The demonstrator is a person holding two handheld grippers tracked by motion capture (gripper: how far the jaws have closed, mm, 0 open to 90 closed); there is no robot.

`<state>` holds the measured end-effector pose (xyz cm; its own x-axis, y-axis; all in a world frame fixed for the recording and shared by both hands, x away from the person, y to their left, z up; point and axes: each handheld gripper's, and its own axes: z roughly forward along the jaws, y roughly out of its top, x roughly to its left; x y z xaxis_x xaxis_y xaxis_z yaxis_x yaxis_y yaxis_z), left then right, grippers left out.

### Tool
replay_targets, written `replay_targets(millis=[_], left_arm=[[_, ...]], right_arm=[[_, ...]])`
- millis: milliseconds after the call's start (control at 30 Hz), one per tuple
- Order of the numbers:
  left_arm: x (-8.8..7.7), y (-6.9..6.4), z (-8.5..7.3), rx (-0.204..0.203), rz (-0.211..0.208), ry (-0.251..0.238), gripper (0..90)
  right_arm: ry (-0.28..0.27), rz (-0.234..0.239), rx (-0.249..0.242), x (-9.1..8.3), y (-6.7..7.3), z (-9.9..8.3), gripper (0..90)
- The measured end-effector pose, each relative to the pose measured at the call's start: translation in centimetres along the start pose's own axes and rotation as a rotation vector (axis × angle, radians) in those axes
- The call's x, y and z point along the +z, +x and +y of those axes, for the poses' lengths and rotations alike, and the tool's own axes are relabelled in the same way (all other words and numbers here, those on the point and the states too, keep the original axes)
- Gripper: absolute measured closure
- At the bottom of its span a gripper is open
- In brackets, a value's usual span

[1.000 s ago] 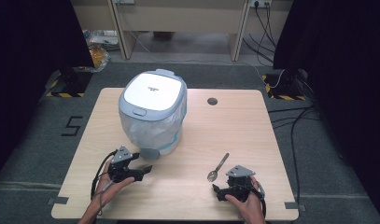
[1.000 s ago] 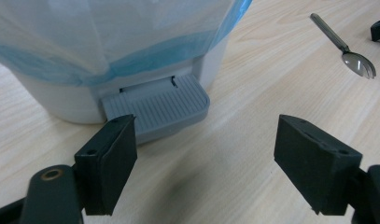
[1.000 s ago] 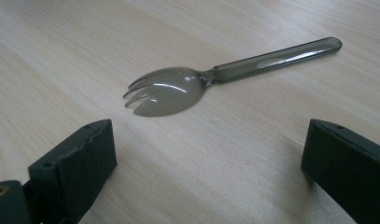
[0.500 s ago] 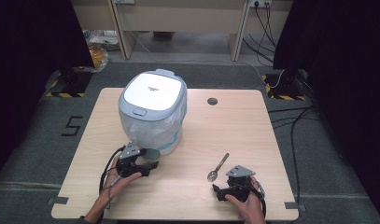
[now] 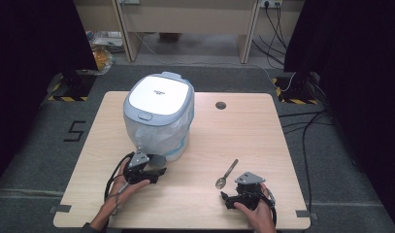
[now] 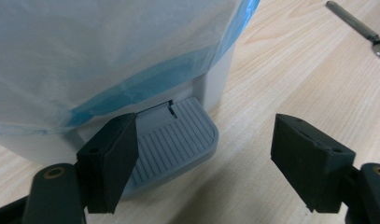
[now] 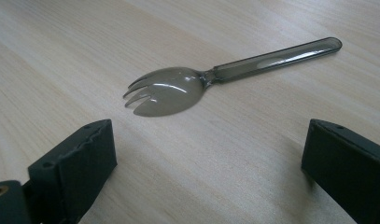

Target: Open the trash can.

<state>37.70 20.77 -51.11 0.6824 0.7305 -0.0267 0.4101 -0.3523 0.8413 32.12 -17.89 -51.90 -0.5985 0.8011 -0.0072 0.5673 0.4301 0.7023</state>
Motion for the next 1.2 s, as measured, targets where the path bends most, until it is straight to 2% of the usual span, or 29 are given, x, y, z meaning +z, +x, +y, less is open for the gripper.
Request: replay_targets(millis=[33, 333, 433, 467, 567, 933, 1200], left_arm=[[0.09, 0.11, -0.01, -0.009, -0.001, -0.003, 22.8], [0.13, 0.24, -0.04, -0.006, -0.009, 0.003, 23.5], [0.18, 0.12, -0.07, 0.004, -0.003, 0.007, 23.5], [0.21, 0.05, -0.1, 0.018, 0.003, 0.013, 23.5], [0.26, 0.02, -0.12, 0.021, 0.006, 0.015, 23.5], [0.34, 0.21, -0.27, 0.003, -0.004, 0.016, 23.8], [0.62, 0.21, -0.53, 0.006, -0.003, 0.03, 24.4]], right_arm=[[0.0, 0.0, 0.0, 0.0, 0.0, 0.0, 3.2], [0.0, 0.0, 0.0, 0.0, 0.0, 0.0, 3.2], [0.0, 0.0, 0.0, 0.0, 0.0, 0.0, 3.2], [0.0, 0.0, 0.0, 0.01, 0.0, 0.0, 3.1], [0.0, 0.0, 0.0, 0.01, 0.0, 0.0, 3.1], [0.0, 0.0, 0.001, 0.01, 0.0, 0.0, 3.1], [0.0, 0.0, 0.001, 0.01, -0.01, 0.01, 3.0]])
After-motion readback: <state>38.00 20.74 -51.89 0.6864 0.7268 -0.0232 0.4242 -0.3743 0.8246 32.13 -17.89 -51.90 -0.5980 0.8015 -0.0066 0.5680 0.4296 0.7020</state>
